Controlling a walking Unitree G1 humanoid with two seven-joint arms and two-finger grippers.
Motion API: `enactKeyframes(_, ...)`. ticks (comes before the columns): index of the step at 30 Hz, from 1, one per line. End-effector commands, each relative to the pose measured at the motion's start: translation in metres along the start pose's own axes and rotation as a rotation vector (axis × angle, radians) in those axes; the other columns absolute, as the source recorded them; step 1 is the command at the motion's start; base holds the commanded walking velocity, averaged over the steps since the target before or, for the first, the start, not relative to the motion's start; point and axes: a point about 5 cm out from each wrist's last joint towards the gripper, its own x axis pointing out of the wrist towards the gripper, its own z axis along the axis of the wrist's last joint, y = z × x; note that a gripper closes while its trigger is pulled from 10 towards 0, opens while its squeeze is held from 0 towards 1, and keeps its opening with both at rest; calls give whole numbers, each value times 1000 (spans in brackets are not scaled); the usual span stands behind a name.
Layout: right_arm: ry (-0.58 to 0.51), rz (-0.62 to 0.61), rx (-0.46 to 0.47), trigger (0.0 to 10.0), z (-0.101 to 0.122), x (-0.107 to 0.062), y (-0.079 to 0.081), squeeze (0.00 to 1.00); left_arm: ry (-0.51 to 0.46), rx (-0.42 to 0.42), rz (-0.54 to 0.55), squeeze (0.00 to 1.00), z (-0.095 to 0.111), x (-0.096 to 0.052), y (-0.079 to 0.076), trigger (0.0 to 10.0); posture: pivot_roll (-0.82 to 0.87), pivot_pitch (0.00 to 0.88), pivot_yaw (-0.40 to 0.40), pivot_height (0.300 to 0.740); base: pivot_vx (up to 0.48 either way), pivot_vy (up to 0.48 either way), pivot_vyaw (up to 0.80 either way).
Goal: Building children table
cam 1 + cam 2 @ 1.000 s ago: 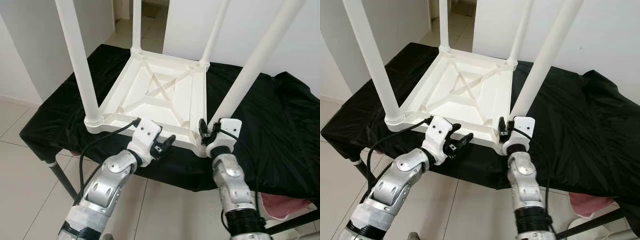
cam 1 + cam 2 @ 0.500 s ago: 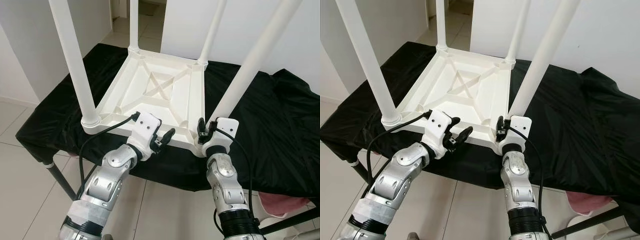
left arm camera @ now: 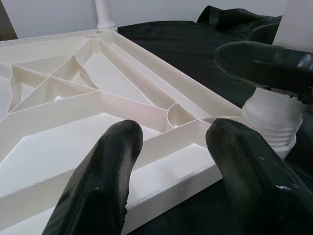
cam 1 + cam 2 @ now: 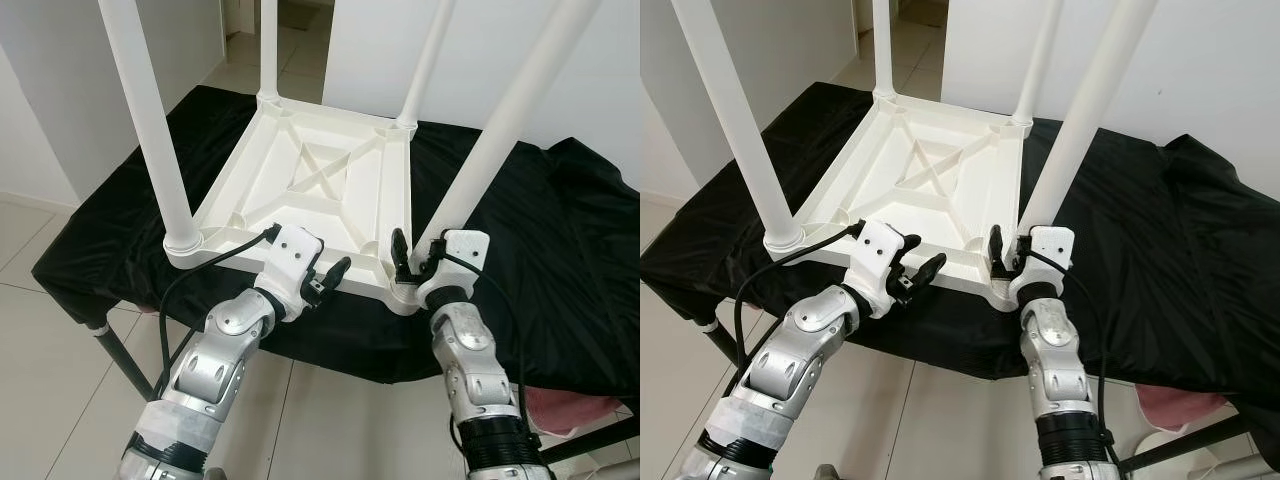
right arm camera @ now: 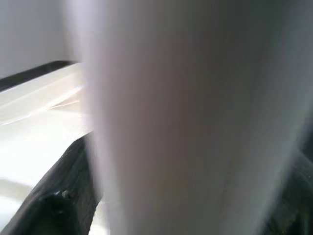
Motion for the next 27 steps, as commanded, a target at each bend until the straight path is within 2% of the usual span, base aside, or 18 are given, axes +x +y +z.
enactKeyframes(1, -13, 76, 2, 10000, 2, -3, -2, 0, 19, -5, -5, 0, -5, -1, -2, 10000, 54, 66, -68, 740, 0, 0, 0)
enactKeyframes(4, -9, 148, -3, 10000, 3, -3, -1, 0, 19, -5, -12, 0, -5, -2, -3, 10000, 53, 66, -67, 740, 0, 0, 0)
enactKeyframes(7, 5, 351, -50, 10000, 2, -5, -3, 0, 20, 0, -32, 0, -4, -1, -5, 10000, 52, 72, -61, 740, 0, 0, 0)
enactKeyframes(8, 13, 379, -57, 10000, 2, -5, -5, 0, 19, 0, -37, 0, -4, -1, -5, 10000, 52, 73, -60, 740, 0, 0, 0)
enactKeyframes(15, 68, 460, -100, 10000, -5, -4, -17, 0, 17, 4, -59, 0, -3, -1, -9, 10000, 56, 78, -59, 740, 0, 0, 0)
enactKeyframes(16, 82, 480, -114, 7608, -8, -2, -19, 0, 18, 6, -62, 0, -2, -1, -9, 10000, 60, 81, -62, 740, 0, 0, 0)
enactKeyframes(21, 85, 490, -117, 7608, -8, -1, -20, 0, 18, 7, -63, 0, -2, -1, -9, 10000, 61, 81, -60, 740, 0, 0, 0)
enactKeyframes(22, 93, 493, -116, 0, -10, -1, -21, 0, 18, 8, -62, 0, -2, -1, -8, 10000, 67, 83, -63, 740, 0, 0, 0)
enactKeyframes(27, 111, 516, -104, 0, -14, -1, -22, 0, 16, 7, -55, 0, 0, -2, -7, 10000, 72, 86, -66, 740, 0, 0, 0)
